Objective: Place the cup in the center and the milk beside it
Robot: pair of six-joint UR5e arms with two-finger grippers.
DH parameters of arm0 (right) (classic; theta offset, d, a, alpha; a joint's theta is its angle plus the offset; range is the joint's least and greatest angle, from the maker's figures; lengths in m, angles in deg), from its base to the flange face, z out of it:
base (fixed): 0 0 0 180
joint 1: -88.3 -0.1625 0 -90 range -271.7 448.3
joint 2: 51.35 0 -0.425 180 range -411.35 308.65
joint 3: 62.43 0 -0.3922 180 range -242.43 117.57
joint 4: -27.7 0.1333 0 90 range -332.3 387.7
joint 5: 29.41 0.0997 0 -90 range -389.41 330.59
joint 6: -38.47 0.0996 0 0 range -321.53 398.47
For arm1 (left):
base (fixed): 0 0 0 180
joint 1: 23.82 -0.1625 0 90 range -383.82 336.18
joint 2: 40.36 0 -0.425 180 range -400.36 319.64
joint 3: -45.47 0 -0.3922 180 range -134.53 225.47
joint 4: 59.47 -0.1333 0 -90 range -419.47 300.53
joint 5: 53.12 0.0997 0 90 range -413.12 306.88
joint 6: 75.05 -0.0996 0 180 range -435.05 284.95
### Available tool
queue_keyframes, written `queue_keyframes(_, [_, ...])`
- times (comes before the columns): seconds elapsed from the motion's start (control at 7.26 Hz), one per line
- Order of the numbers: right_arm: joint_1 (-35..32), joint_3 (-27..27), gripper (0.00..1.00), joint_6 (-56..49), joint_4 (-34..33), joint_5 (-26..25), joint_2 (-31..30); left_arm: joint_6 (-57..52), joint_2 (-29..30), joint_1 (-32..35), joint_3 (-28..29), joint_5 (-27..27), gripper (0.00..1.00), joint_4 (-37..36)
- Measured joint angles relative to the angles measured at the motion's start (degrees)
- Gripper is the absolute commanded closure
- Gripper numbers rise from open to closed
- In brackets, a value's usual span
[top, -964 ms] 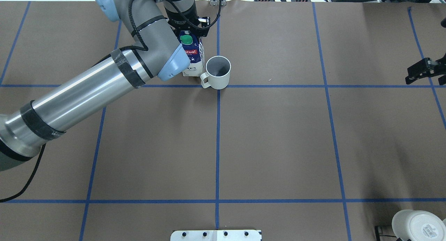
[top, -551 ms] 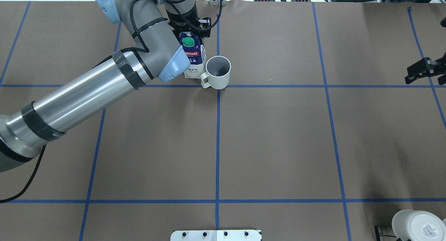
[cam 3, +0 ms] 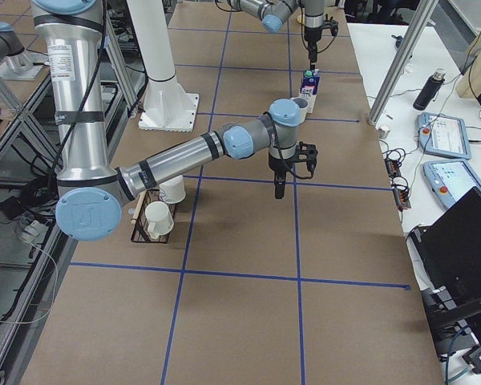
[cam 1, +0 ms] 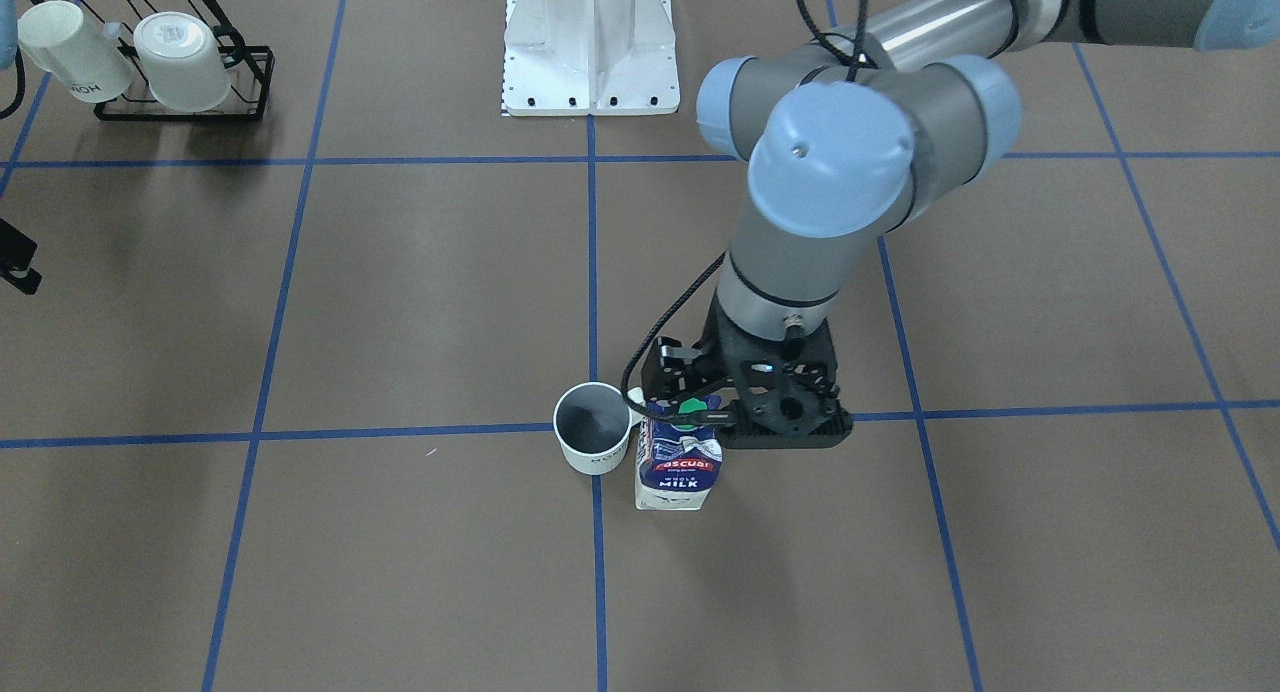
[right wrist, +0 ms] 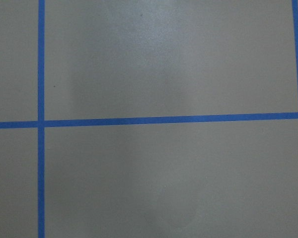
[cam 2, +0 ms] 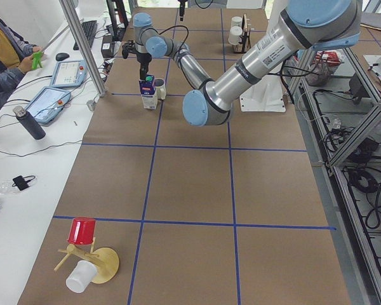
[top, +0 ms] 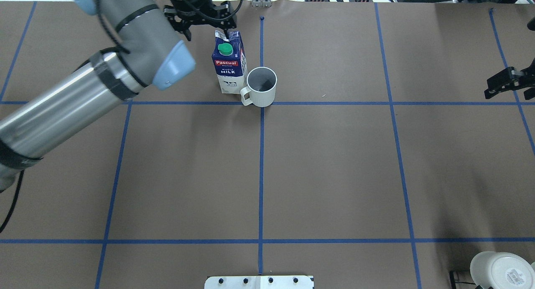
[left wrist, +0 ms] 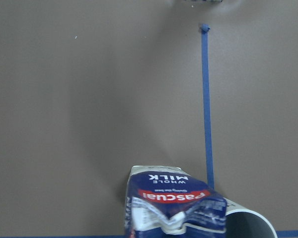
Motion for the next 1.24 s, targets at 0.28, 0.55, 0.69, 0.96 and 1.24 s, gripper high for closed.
queue_keyframes(0.28, [-0.57, 0.37, 0.00, -0.20, 0.12, 0.79, -0.06, -4.54, -17.18, 3.11, -17.52, -1.79, 0.02, -0.58])
queue_keyframes(0.55, [-2.96, 0.28, 0.00, -0.69, 0.24, 2.66, -1.02, -17.24, -32.20, 8.75, -26.27, -3.09, 0.02, -0.38])
queue_keyframes(0.69, [-4.20, 0.19, 0.00, -1.75, 0.27, 3.44, -1.99, -27.03, -39.31, 12.90, -27.77, -3.52, 0.02, -0.05])
queue_keyframes(0.96, [-6.22, 0.00, 0.00, -5.33, 0.25, 4.18, -3.75, -42.08, -47.81, 22.69, -24.66, -9.00, 0.02, 0.59])
queue_keyframes(1.24, [-7.28, -0.73, 0.00, -6.70, 0.25, 5.04, -4.97, -50.17, -51.66, 29.72, -17.95, -15.39, 0.02, 3.47])
